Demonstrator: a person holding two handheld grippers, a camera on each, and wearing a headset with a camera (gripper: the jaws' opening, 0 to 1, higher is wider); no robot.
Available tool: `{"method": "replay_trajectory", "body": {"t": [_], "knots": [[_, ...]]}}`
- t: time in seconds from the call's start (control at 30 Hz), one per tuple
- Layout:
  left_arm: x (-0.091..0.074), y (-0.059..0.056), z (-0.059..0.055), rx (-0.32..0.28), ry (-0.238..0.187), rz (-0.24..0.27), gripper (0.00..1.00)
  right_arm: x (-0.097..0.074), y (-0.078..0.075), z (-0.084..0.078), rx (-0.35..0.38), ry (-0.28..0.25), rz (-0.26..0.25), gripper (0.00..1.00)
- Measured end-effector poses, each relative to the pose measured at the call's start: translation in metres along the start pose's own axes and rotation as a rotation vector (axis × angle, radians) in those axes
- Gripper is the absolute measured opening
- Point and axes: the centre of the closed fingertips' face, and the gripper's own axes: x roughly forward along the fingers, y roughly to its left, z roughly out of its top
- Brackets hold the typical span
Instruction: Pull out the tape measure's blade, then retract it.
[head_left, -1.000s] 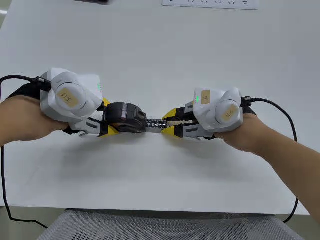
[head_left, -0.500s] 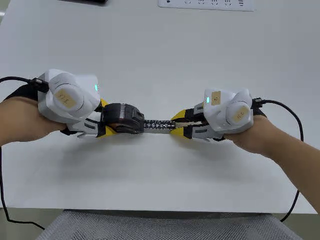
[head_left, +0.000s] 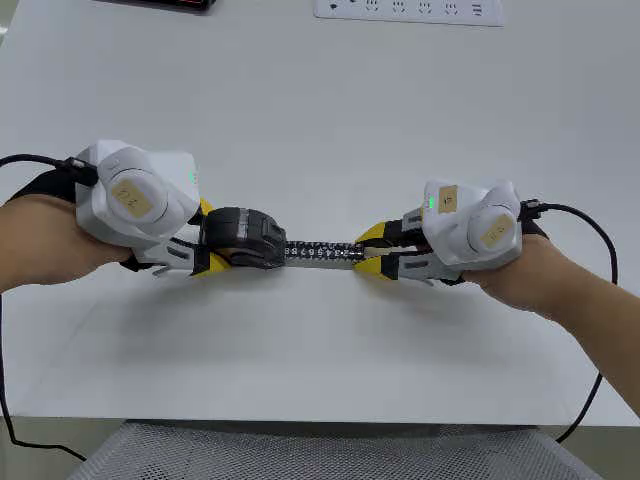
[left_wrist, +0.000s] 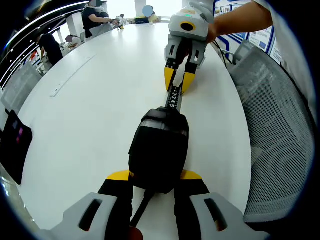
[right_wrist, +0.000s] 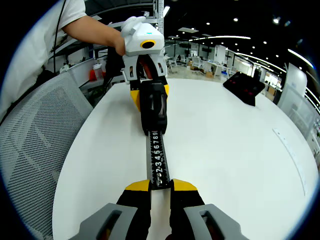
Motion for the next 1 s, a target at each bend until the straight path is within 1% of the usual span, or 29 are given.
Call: {"method": "replay_trajectory", "body": {"t": [0.63, 1.0], "knots": [[0.0, 0.0, -0.001, -0.002, 0.0, 0.0, 0.26, -0.018, -0.002, -0.011, -0.012, 0.038, -0.004, 0.09], [0.0, 0.0, -0.001, -0.003, -0.003, -0.001, 0.26, -0.03, -0.003, -0.019, 0.001, 0.057, -0.023, 0.09]]}}
